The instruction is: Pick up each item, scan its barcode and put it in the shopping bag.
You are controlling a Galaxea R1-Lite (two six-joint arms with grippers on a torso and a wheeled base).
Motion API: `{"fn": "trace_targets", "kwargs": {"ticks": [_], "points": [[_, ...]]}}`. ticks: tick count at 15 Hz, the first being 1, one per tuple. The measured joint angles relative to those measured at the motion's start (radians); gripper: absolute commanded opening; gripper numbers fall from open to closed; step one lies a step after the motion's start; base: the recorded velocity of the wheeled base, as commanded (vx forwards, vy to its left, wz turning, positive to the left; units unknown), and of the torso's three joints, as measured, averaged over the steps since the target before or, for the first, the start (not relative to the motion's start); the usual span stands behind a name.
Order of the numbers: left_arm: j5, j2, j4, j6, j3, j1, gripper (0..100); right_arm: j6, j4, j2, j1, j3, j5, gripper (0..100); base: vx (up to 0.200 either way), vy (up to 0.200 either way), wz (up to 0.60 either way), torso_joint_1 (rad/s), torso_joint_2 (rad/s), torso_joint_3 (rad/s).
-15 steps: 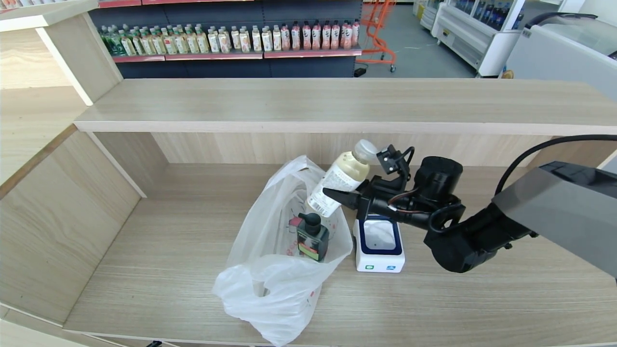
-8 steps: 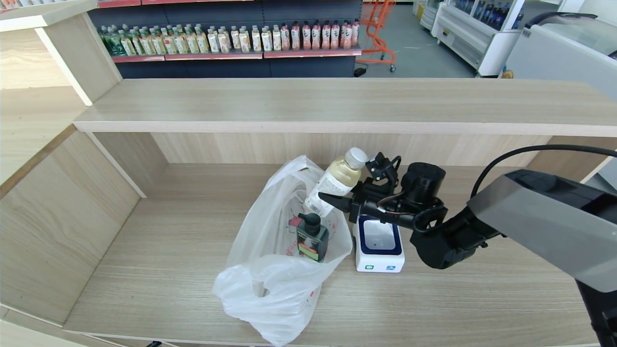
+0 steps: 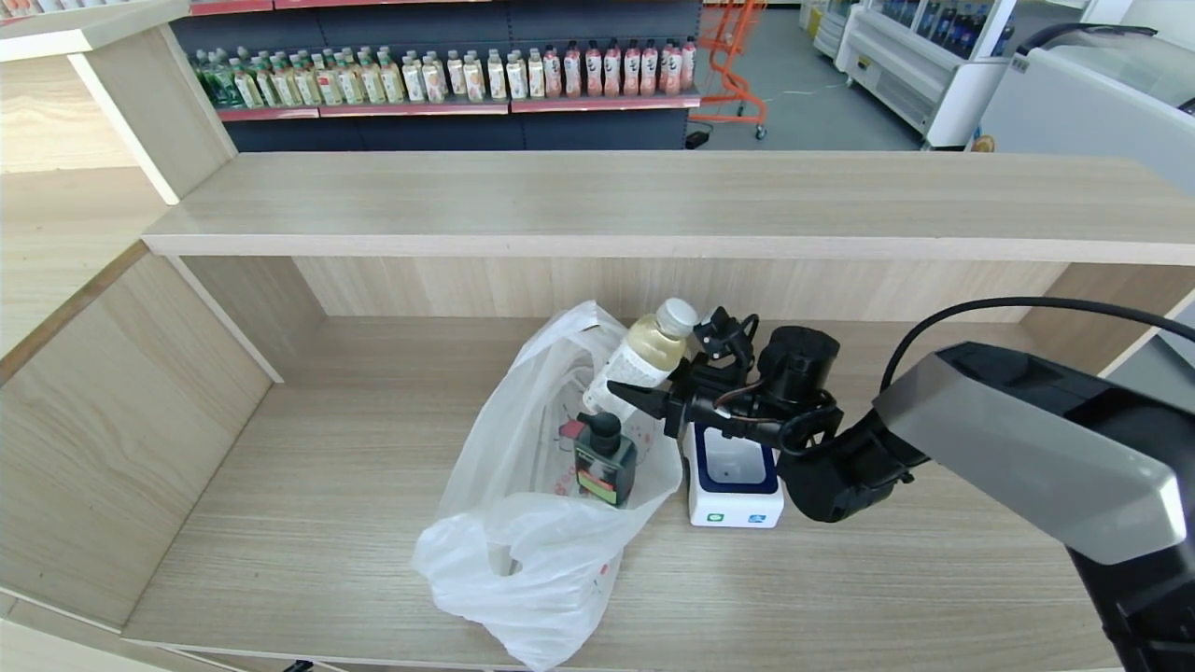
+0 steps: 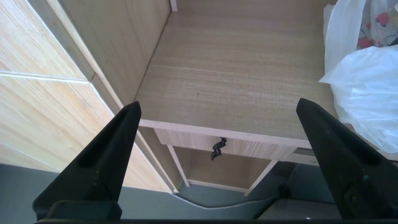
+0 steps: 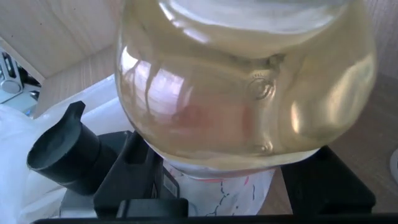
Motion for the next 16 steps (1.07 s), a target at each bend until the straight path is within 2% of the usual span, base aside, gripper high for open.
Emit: {"fn": "trace_targets", "kwargs": {"ticks": [6,10,16], "points": [[0.0,0.0,0.0,0.0,0.0,0.0,100,-0.059,0.009,0.065,0.044,-0.131,0.001,0,0.0,0.0,0.0,0.0,0.0,0.0],[0.0,0.0,0.0,0.0,0.0,0.0,100,-0.19,0.074,0.11,0.055,-0.158,0.001,0,0.0,0.0,0.0,0.0,0.0,0.0],[0.0,0.0,0.0,0.0,0.0,0.0,100,-0.203,0.139,0.151,0.057,-0.254,0.001,0,0.0,0.0,0.0,0.0,0.0,0.0]]}}
